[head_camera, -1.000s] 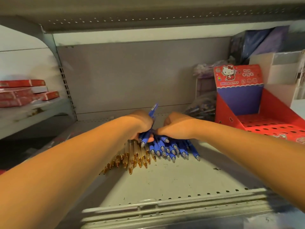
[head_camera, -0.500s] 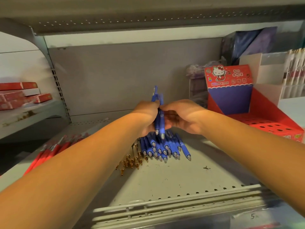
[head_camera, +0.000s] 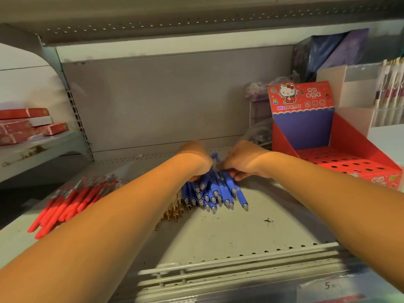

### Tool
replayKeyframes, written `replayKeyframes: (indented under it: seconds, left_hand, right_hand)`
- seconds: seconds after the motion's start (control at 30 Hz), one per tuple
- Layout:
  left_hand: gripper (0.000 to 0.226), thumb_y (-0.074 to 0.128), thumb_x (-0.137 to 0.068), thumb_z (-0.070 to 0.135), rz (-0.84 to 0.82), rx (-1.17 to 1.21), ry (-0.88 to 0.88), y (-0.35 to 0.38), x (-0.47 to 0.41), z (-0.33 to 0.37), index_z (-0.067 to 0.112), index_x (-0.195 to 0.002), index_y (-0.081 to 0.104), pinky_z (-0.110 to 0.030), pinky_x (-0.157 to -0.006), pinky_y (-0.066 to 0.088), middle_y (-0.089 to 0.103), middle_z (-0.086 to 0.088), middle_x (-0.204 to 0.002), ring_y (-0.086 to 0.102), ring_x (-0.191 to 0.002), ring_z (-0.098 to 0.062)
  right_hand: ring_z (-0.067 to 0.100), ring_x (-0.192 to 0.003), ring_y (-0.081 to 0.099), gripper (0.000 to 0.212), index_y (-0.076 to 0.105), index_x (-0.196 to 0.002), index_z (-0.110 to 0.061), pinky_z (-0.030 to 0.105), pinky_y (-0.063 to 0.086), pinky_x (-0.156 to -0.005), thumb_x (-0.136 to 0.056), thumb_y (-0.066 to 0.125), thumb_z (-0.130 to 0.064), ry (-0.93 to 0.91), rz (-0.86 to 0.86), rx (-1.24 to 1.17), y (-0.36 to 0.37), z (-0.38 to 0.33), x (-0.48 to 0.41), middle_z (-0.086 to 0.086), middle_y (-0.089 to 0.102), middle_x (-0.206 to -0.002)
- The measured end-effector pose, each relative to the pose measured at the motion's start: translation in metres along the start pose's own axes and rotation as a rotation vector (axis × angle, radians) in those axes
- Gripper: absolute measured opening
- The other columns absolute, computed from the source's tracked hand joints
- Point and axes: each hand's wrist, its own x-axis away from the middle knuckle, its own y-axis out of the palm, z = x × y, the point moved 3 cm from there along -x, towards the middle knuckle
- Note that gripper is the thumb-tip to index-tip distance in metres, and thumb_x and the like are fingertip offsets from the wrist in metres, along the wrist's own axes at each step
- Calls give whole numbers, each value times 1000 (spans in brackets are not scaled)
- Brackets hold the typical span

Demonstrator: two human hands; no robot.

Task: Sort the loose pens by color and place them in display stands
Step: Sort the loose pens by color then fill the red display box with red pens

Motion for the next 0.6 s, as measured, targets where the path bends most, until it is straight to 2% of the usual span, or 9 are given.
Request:
replayKeyframes:
  seconds: [0.1, 0.23, 0.37, 0.43, 0.5, 0.6]
  left_hand:
    - [25, 56, -98, 24, -22, -37, -12, 2, 2, 1, 5, -81, 55, -25, -46, 43, 52, -7, -66, 51, -54, -19]
    - [20, 61, -91, 22, -10, -178, 32, -7, 7, 3, 9, -76, 60, -27, -58, 49, 59, -4, -70, 56, -61, -18]
    - [31, 57, -92, 25, -128, -163, 42, -1, 14, 2, 13, -64, 57, -18, -44, 36, 54, 4, -46, 46, -44, -12]
    - [32, 57, -92, 30, -73, -187, 61, 3, 14, 1, 14, -65, 59, -19, -45, 38, 53, 8, -36, 49, -44, -11]
    - [29, 60, -88, 33, -7, -202, 93, 4, 14, 1, 13, -67, 63, -24, -50, 44, 57, 6, -40, 55, -50, -16]
    - [30, 63, -84, 42, 21, -177, 110, 5, 12, -2, 14, -76, 61, -27, -55, 46, 59, -1, -63, 56, -60, -18]
  right_hand:
    - [17, -51, 59, 26, 69, -87, 2, 23, 54, -53, -89, 71, -24, -12, -21, 15, 5, 1, 2, 7, 64, -63]
    - [17, -53, 59, 19, 67, -88, 1, 24, 53, -52, -91, 66, -17, -26, -34, 13, 6, 0, 4, 9, 64, -67]
    - [13, -47, 59, 20, 69, -90, -2, 22, 52, -49, -93, 63, -20, -15, -8, 118, 4, -3, 3, 7, 69, -69]
    - [14, -42, 54, 26, 69, -80, -4, 20, 47, -46, -92, 63, -26, -36, 4, 238, 4, -6, 6, 4, 66, -63]
    - [18, -47, 48, 24, 65, -74, -7, 23, 40, -49, -89, 64, -26, -66, -8, 323, 6, -9, 11, 7, 59, -65]
    - [21, -62, 45, 17, 60, -76, -7, 29, 37, -57, -87, 62, -20, -100, -23, 394, 7, -15, 17, 10, 53, -74]
